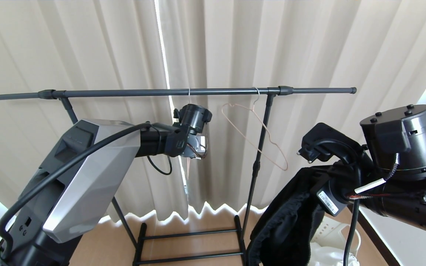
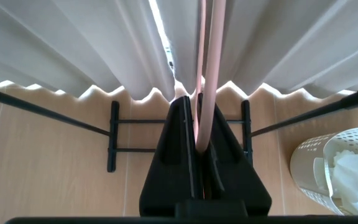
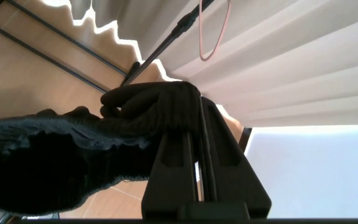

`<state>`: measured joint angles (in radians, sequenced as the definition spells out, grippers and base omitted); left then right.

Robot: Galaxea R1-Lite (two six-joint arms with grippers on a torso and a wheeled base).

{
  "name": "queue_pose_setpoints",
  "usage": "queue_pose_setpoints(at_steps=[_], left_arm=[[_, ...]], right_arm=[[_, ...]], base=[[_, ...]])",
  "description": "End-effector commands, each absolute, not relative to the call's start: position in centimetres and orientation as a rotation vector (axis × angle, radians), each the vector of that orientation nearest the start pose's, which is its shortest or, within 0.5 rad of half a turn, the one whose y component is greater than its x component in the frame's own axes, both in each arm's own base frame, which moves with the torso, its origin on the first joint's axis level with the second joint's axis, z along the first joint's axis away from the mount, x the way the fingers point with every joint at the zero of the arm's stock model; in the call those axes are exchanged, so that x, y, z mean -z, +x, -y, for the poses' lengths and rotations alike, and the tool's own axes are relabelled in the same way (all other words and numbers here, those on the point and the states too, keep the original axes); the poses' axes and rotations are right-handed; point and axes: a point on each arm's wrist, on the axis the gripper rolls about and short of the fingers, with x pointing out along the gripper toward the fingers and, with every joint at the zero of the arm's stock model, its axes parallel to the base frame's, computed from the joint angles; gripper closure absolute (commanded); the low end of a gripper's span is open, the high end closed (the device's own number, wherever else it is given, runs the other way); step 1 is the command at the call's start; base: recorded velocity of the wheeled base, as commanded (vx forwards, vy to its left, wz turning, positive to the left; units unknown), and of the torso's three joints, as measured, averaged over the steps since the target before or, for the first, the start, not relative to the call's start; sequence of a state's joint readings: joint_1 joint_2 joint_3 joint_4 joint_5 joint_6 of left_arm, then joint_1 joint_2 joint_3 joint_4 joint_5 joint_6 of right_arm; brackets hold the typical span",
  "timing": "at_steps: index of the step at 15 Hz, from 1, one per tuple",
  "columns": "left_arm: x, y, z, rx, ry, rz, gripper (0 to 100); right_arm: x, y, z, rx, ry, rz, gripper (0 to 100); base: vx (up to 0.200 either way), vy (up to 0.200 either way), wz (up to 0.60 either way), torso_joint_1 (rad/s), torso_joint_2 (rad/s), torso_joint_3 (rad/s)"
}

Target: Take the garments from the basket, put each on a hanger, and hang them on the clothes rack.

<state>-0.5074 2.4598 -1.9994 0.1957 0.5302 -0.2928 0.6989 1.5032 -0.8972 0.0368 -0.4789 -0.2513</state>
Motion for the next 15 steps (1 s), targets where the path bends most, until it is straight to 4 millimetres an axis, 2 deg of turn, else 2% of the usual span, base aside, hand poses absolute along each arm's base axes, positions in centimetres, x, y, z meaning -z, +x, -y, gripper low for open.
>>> queue_pose_setpoints(at_steps=[1,5,9,13,15], left_arm=[[-13.9,43.6,23.7,-0.088,0.024,-0.525,100],[-16.0,41.4,24.2,-0.075,0.034,-0.505,100],[-16.5,38.7,24.5,-0.046,0.075,-0.540,100],[-17.5,34.2,23.5,-0.013,0.116,-0.583,100],[-18.2,31.3,22.6,0.015,0.124,-0.580,100]], right_arm=[[-20.2,19.5,-15.1,-0.282,-0.603,-0.511,100],[-20.2,19.5,-15.1,-0.282,-0.603,-0.511,100],[-20.2,19.5,-15.1,-0.280,-0.603,-0.510,100],[-20.7,19.9,-15.4,-0.272,-0.563,-0.451,100],[-21.0,20.2,-15.4,-0.264,-0.541,-0.420,100]], base=[[0.000,0.000,0.00,0.000,0.00,0.000],[0.000,0.000,0.00,0.000,0.00,0.000],[0.000,0.000,0.00,0.000,0.00,0.000],[0.000,0.000,0.00,0.000,0.00,0.000],[0.000,0.000,0.00,0.000,0.00,0.000]])
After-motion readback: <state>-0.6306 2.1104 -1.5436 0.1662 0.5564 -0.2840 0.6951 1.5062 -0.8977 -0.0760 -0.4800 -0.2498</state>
